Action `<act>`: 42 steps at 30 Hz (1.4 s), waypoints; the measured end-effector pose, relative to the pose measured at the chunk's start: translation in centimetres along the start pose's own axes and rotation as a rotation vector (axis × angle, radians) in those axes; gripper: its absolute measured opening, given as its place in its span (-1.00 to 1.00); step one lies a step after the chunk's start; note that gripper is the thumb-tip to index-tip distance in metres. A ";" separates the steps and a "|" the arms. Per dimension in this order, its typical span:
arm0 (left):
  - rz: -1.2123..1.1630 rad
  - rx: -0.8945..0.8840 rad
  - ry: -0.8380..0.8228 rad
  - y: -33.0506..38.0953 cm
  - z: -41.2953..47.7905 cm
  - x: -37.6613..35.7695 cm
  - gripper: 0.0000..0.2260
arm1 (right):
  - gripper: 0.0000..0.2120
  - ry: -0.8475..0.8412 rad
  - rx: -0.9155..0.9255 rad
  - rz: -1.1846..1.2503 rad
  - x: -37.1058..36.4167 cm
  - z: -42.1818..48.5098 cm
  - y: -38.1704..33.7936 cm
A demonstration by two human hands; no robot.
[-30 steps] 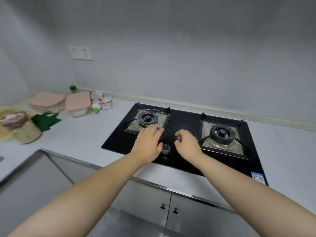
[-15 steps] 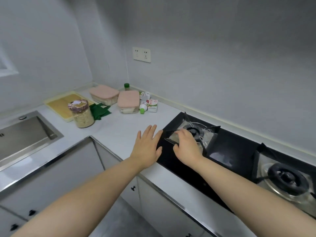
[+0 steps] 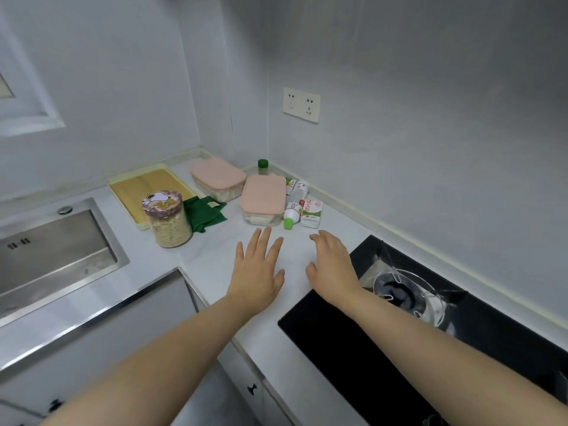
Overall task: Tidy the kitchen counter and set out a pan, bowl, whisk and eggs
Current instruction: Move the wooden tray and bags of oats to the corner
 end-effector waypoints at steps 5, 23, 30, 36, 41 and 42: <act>-0.043 0.034 0.015 -6.1 2.4 -0.6 -0.45 | -0.44 0.020 0.002 0.052 -3.1 4.8 -3.6; -0.129 0.064 0.034 -38.0 11.8 -1.4 -0.54 | -0.60 -0.069 -0.036 0.294 -17.0 27.0 -22.9; -0.355 0.205 -0.015 -44.0 14.6 -4.9 -0.56 | -0.66 -0.133 -0.082 0.359 -20.2 32.0 -23.9; -0.412 0.458 -0.146 -50.6 16.3 -9.1 -0.51 | -0.61 -0.233 -0.133 0.339 -24.1 37.7 -23.0; -0.577 0.856 -0.310 -56.4 16.0 -12.7 -0.43 | -0.61 -0.416 -0.216 0.263 -28.6 41.7 -22.3; -0.583 0.911 -0.306 -57.4 16.0 -13.3 -0.40 | -0.59 -0.455 -0.223 0.235 -29.8 42.6 -22.1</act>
Point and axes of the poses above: each hand's wrist, its own z-axis towards the middle knuckle, its own x-axis out of the back of the hand, y = z × x, the point moved 9 cm from there along z, towards the middle knuckle, and after that the axes turned 4 degrees about z, right-handed, at the moved point
